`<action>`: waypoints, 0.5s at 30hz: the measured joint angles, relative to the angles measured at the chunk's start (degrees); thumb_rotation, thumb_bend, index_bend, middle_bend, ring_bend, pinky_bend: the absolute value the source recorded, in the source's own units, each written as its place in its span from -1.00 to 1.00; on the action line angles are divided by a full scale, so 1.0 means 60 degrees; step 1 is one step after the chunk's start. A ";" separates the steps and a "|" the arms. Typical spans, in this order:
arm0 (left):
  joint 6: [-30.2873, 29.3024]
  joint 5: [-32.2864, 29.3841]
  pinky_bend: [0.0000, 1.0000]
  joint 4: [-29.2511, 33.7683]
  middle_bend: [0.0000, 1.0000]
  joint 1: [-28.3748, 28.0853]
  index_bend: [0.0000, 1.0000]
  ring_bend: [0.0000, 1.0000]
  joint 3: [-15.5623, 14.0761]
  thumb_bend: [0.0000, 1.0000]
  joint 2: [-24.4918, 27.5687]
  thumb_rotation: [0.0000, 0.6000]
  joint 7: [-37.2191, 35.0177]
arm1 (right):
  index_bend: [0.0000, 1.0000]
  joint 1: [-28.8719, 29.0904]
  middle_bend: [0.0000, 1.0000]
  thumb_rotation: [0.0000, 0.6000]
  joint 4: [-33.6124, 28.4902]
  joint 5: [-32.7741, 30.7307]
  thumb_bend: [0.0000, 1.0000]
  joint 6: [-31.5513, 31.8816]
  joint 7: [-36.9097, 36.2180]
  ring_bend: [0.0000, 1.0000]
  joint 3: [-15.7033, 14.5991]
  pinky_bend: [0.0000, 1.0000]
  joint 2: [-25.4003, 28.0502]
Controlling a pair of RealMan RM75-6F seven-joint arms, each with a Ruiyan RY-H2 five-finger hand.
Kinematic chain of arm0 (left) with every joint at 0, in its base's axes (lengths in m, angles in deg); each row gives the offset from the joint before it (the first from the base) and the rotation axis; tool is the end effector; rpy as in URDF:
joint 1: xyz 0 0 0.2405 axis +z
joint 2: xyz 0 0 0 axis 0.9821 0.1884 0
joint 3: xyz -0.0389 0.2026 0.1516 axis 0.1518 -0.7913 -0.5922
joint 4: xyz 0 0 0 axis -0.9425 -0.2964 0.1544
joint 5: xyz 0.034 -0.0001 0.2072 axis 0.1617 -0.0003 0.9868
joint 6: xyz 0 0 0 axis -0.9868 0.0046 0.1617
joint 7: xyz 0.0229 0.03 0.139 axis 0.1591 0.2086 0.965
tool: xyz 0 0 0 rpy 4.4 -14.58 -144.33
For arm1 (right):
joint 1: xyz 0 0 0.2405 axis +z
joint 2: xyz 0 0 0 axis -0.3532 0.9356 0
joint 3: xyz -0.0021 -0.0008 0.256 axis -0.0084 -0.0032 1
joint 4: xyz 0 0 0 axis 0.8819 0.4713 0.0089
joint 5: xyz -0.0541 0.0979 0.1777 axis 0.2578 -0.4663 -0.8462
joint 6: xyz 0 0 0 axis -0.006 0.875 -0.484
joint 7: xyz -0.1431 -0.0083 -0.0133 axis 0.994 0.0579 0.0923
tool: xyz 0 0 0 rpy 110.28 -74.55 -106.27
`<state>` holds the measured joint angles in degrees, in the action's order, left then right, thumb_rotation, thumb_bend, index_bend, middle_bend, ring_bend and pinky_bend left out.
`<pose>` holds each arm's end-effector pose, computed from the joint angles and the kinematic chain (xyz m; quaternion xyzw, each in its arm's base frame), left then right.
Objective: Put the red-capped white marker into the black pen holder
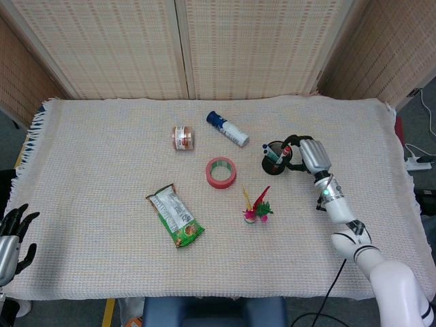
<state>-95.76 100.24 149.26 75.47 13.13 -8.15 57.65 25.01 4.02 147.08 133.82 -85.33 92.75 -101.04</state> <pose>-0.3243 0.1713 0.1689 -0.5941 -0.3932 -0.3394 0.6142 -0.2513 -0.4478 0.0349 0.6019 -0.4627 0.4798 0.4398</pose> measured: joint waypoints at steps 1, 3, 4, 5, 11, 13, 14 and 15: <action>0.0002 0.0004 -0.48 0.0000 -0.98 -0.0003 -0.67 -1.00 -0.0001 -0.17 -0.0002 1.00 0.0001 | -0.13 -0.0019 -0.36 1.00 -0.0065 -0.0021 -0.35 0.0008 0.0073 -0.38 0.0013 -0.53 0.0036; 0.0003 0.0021 -0.48 0.0002 -0.98 -0.0007 -0.67 -1.00 -0.0007 -0.17 -0.0005 1.00 0.0012 | -0.13 -0.0069 -0.38 1.00 -0.0232 -0.0070 -0.35 0.0053 0.0231 -0.39 0.0048 -0.56 0.0137; 0.0002 0.0028 -0.48 0.0003 -0.98 -0.0008 -0.67 -1.00 -0.0009 -0.17 -0.0007 1.00 0.0019 | -0.13 -0.0092 -0.39 1.00 -0.0319 -0.0083 -0.35 0.0090 0.0276 -0.40 0.0063 -0.57 0.0189; 0.0004 0.0028 -0.48 0.0004 -0.98 -0.0009 -0.67 -1.00 -0.0012 -0.17 -0.0011 1.00 0.0031 | -0.14 -0.0124 -0.40 1.00 -0.0447 -0.0091 -0.35 0.0183 0.0324 -0.40 0.0083 -0.58 0.0262; 0.0022 0.0068 -0.48 0.0009 -0.98 -0.0025 -0.67 -1.00 -0.0030 -0.17 -0.0027 1.00 0.0065 | -0.14 -0.0408 -0.40 1.00 -0.1623 0.0136 -0.35 0.1497 0.0669 -0.40 0.0129 -0.58 0.0906; 0.0018 0.0098 -0.48 0.0007 -0.98 -0.0029 -0.67 -1.00 -0.0042 -0.16 -0.0032 1.00 0.0068 | -0.14 -0.0579 -0.40 1.00 -0.2283 0.0292 -0.35 0.2149 0.0940 -0.37 0.0119 -0.57 0.1239; 0.0026 0.0105 -0.48 0.0011 -0.98 -0.0032 -0.67 -1.00 -0.0049 -0.16 -0.0034 1.00 0.0070 | -0.14 -0.0722 -0.40 1.00 -0.2818 0.0406 -0.35 0.2582 0.1193 -0.35 0.0102 -0.56 0.1495; 0.0026 0.0114 -0.48 0.0016 -0.98 -0.0034 -0.67 -1.00 -0.0051 -0.17 -0.0034 1.00 0.0066 | -0.14 -0.0848 -0.40 1.00 -0.3267 0.0491 -0.35 0.2892 0.1427 -0.34 0.0081 -0.55 0.1704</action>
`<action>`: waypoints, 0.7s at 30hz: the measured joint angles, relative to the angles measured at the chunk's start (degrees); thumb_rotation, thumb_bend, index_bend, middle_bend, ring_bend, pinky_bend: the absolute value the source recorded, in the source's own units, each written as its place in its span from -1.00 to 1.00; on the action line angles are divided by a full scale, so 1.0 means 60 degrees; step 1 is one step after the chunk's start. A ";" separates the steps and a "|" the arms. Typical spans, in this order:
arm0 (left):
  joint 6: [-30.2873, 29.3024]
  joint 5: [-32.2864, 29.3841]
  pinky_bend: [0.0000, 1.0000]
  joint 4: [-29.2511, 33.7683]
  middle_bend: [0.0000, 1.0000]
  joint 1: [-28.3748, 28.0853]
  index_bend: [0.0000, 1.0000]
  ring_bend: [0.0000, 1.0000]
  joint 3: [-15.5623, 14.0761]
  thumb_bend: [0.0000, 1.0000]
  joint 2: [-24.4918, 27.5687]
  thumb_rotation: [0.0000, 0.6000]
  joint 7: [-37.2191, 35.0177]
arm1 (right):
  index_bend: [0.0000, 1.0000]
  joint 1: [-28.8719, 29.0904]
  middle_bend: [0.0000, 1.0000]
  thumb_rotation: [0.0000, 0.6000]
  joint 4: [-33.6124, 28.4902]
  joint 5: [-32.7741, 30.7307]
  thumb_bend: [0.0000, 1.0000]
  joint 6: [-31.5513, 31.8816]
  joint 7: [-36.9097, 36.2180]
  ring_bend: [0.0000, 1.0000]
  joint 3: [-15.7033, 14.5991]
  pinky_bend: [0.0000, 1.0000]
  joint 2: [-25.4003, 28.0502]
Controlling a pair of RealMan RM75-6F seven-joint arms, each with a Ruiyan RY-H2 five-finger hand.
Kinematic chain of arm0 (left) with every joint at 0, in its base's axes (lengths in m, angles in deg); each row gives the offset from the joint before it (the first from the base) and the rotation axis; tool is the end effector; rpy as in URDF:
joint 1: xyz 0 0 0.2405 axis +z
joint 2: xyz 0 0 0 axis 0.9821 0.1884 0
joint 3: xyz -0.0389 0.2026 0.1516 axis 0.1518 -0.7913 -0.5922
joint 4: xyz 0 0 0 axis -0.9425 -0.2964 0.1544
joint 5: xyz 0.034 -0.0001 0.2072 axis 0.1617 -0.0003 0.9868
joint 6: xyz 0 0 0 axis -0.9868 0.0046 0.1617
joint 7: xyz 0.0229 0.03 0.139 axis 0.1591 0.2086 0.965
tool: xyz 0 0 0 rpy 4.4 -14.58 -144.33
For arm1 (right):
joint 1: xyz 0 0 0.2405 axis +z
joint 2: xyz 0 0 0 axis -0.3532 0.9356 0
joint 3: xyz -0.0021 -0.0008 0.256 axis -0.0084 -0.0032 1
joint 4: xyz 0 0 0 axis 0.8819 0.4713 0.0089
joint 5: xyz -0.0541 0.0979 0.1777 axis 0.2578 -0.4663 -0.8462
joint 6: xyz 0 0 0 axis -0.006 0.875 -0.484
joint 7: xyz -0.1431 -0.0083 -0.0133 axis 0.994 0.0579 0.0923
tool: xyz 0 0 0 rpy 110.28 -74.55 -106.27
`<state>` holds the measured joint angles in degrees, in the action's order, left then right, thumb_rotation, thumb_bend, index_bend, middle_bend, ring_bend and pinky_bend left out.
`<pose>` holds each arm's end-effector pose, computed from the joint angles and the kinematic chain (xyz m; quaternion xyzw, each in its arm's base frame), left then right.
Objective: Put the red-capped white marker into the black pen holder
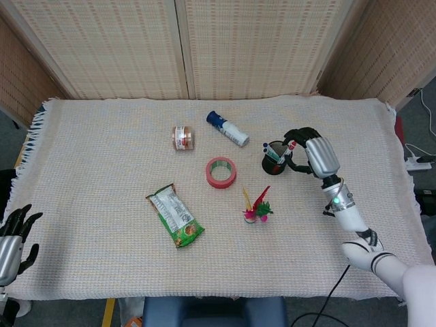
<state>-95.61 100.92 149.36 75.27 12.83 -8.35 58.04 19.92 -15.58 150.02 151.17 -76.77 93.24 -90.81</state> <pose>-0.3222 0.1713 0.1658 -0.6006 -0.3914 -0.3395 0.6090 -0.2246 -0.4108 0.0764 0.6110 -0.3677 0.5656 0.4142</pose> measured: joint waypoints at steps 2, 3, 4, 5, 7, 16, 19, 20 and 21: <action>-0.0015 0.0042 -0.48 0.0007 -0.98 -0.0001 -0.67 -1.00 -0.0008 -0.17 0.0002 1.00 -0.0013 | -0.13 -0.0360 -0.40 1.00 -0.1185 0.0183 -0.35 0.0689 0.0706 -0.32 -0.0080 -0.52 0.0536; -0.0021 0.0066 -0.48 0.0011 -0.98 -0.0001 -0.67 -1.00 -0.0016 -0.17 0.0003 1.00 -0.0021 | -0.13 -0.0545 -0.40 1.00 -0.1737 0.0258 -0.35 0.0981 0.1077 -0.30 -0.0130 -0.51 0.0784; -0.0027 0.0092 -0.48 0.0016 -0.98 -0.0002 -0.67 -1.00 -0.0024 -0.17 0.0006 1.00 -0.0031 | -0.13 -0.0753 -0.40 1.00 -0.2302 0.0327 -0.35 0.1275 0.1491 -0.29 -0.0193 -0.49 0.1039; -0.0032 0.0123 -0.48 0.0022 -0.98 -0.0001 -0.67 -1.00 -0.0038 -0.17 0.0010 1.00 -0.0041 | -0.12 -0.1069 -0.40 1.00 -0.3050 0.0411 -0.35 0.1666 0.2095 -0.28 -0.0296 -0.48 0.1379; -0.0043 0.0158 -0.48 0.0040 -0.98 0.0000 -0.67 -1.00 -0.0054 -0.17 0.0021 1.00 -0.0056 | -0.11 -0.1645 -0.40 1.00 -0.4077 0.0516 -0.35 0.2276 0.3038 -0.27 -0.0503 -0.47 0.1879; -0.0125 0.0202 -0.48 0.0083 -0.98 0.0026 -0.67 -1.00 -0.0063 -0.17 0.0035 1.00 -0.0016 | -0.06 -0.4642 -0.40 1.00 -0.4935 0.0355 -0.35 0.4119 0.4337 -0.27 -0.1667 -0.47 0.2592; -0.0102 0.0175 -0.48 0.0081 -0.98 0.0020 -0.67 -1.00 -0.0059 -0.17 0.0029 1.00 0.0011 | -0.06 -0.5065 -0.40 1.00 -0.4240 0.0224 -0.35 0.4298 0.3912 -0.26 -0.1797 -0.47 0.2320; -0.0090 0.0168 -0.48 0.0078 -0.98 0.0018 -0.66 -1.00 -0.0060 -0.17 0.0025 1.00 0.0025 | -0.05 -0.5198 -0.40 1.00 -0.3924 0.0184 -0.35 0.4339 0.3733 -0.26 -0.1821 -0.47 0.2187; -0.0083 0.0166 -0.48 0.0077 -0.98 0.0016 -0.67 -1.00 -0.0063 -0.17 0.0022 1.00 0.0037 | -0.05 -0.5285 -0.40 1.00 -0.3679 0.0161 -0.35 0.4359 0.3593 -0.26 -0.1833 -0.47 0.2086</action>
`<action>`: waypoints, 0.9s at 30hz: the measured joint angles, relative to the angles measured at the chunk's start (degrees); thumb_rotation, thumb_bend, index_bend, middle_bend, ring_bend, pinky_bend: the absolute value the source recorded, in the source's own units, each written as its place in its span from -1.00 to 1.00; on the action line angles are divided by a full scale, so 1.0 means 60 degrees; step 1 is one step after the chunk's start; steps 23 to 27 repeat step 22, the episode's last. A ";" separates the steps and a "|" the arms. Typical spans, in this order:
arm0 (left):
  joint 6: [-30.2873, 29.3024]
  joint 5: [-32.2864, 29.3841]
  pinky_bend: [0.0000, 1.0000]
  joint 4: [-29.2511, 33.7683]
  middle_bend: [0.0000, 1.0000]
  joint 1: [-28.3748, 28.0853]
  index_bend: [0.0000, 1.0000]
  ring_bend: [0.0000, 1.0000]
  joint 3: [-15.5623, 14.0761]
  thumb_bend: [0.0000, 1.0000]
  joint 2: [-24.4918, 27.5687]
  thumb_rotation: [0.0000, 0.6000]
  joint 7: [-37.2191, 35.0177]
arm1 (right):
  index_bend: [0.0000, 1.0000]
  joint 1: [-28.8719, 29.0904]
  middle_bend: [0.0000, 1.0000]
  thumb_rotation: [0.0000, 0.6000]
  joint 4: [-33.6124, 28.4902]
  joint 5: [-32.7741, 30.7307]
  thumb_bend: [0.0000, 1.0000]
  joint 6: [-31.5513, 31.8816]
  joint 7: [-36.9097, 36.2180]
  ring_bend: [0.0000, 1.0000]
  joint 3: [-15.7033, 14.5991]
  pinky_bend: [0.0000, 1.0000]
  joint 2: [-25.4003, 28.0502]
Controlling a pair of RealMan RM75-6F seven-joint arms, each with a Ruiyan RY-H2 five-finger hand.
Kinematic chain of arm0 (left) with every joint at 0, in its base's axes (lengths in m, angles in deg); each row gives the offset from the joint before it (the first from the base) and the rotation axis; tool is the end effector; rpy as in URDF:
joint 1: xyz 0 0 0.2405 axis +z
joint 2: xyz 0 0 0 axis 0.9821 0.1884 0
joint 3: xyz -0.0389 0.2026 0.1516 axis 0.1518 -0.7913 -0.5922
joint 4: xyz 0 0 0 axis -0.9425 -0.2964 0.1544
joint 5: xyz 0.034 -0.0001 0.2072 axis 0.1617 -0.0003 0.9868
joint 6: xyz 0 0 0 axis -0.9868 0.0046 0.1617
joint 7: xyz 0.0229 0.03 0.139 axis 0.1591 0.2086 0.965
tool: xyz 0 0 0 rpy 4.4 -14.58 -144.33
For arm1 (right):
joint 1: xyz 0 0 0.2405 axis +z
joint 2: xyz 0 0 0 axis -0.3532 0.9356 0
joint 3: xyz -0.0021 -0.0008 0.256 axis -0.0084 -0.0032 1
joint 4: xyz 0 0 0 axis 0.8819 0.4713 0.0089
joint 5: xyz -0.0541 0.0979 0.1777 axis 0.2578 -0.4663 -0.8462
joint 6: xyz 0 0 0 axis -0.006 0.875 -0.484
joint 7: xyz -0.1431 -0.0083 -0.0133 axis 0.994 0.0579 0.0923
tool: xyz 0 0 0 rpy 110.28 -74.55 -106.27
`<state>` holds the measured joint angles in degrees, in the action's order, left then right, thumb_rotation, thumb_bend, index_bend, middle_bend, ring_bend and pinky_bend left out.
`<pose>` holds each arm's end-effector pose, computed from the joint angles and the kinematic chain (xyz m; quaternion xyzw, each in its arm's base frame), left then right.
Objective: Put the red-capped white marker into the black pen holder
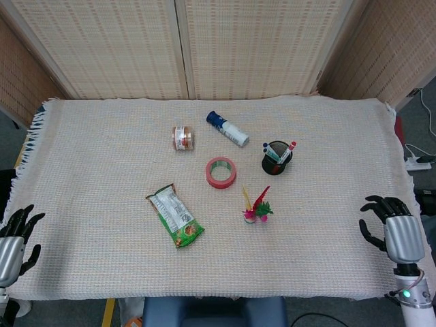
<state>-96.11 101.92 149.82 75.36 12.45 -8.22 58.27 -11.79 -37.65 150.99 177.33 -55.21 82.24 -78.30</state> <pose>-0.3188 0.1694 0.1649 -0.6053 -0.3878 -0.3430 0.6047 -0.3378 -0.1961 0.1300 0.5634 -0.3418 0.4708 0.5867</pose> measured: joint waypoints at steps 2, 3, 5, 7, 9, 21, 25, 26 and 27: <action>0.0001 0.0006 -0.48 0.0001 -0.98 -0.0003 -0.67 -1.00 -0.0004 -0.17 -0.0008 1.00 0.0032 | -0.05 -0.0167 -0.40 1.00 0.0584 -0.0043 -0.35 -0.0001 -0.0324 -0.26 -0.0023 -0.46 -0.0227; -0.0002 0.0011 -0.48 -0.0001 -0.98 -0.0003 -0.67 -1.00 -0.0006 -0.17 -0.0011 1.00 0.0046 | -0.05 -0.0227 -0.40 1.00 0.0826 -0.0055 -0.35 -0.0030 -0.0456 -0.26 -0.0032 -0.46 -0.0309; 0.0005 0.0006 -0.48 -0.0017 -0.98 -0.0006 -0.67 -1.00 -0.0007 -0.17 -0.0021 1.00 0.0065 | -0.04 -0.0327 -0.40 1.00 0.1231 -0.0057 -0.35 -0.0081 -0.0689 -0.25 -0.0028 -0.46 -0.0461; 0.0020 -0.0008 -0.48 -0.0024 -0.98 -0.0012 -0.67 -1.00 -0.0006 -0.17 -0.0033 1.00 0.0083 | -0.04 -0.0412 -0.40 1.00 0.1458 -0.0014 -0.35 -0.0109 -0.0830 -0.25 -0.0010 -0.46 -0.0596; 0.0052 -0.0025 -0.48 -0.0026 -0.98 -0.0021 -0.67 -1.00 -0.0007 -0.17 -0.0041 1.00 0.0105 | -0.04 -0.0426 -0.40 1.00 0.1508 0.0075 -0.35 -0.0114 -0.0824 -0.25 -0.0008 -0.46 -0.0606; -0.0006 -0.0010 -0.48 -0.0042 -0.98 -0.0016 -0.67 -1.00 0.0006 -0.17 -0.0059 1.00 0.0103 | -0.01 -0.0613 -0.40 1.00 0.1146 0.0533 -0.35 0.0185 -0.0494 -0.25 0.0239 -0.46 -0.0318; -0.0015 -0.0010 -0.48 -0.0037 -0.98 -0.0012 -0.67 -1.00 0.0007 -0.17 -0.0054 1.00 0.0101 | -0.01 -0.0618 -0.40 1.00 0.1134 0.0546 -0.35 0.0171 -0.0487 -0.25 0.0254 -0.46 -0.0313; -0.0015 -0.0010 -0.48 -0.0037 -0.98 -0.0012 -0.67 -1.00 0.0007 -0.17 -0.0054 1.00 0.0101 | -0.01 -0.0618 -0.40 1.00 0.1134 0.0546 -0.35 0.0171 -0.0487 -0.25 0.0254 -0.46 -0.0313; -0.0015 -0.0010 -0.48 -0.0037 -0.98 -0.0012 -0.67 -1.00 0.0007 -0.17 -0.0054 1.00 0.0101 | -0.01 -0.0618 -0.40 1.00 0.1134 0.0546 -0.35 0.0171 -0.0487 -0.25 0.0254 -0.46 -0.0313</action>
